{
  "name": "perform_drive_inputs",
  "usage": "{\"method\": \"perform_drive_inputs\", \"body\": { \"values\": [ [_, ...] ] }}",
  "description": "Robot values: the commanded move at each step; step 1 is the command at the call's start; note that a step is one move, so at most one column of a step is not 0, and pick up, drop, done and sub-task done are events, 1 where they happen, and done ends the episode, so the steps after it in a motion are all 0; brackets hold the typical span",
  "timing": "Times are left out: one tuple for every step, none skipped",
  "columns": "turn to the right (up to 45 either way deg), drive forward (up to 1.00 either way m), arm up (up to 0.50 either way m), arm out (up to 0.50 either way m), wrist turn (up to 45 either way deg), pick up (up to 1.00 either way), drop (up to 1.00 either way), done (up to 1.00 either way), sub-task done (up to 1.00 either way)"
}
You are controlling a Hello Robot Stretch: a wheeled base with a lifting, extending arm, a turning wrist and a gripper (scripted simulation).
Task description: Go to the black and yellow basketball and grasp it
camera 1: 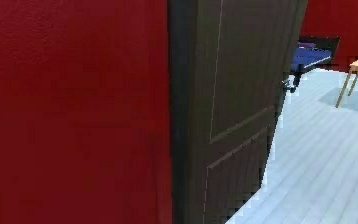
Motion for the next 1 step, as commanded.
{"method": "perform_drive_inputs", "body": {
  "values": [
    [12.0,0.00,0.00,0.00,0.0,0.00,0.00,0.00,0.00]
  ]
}}
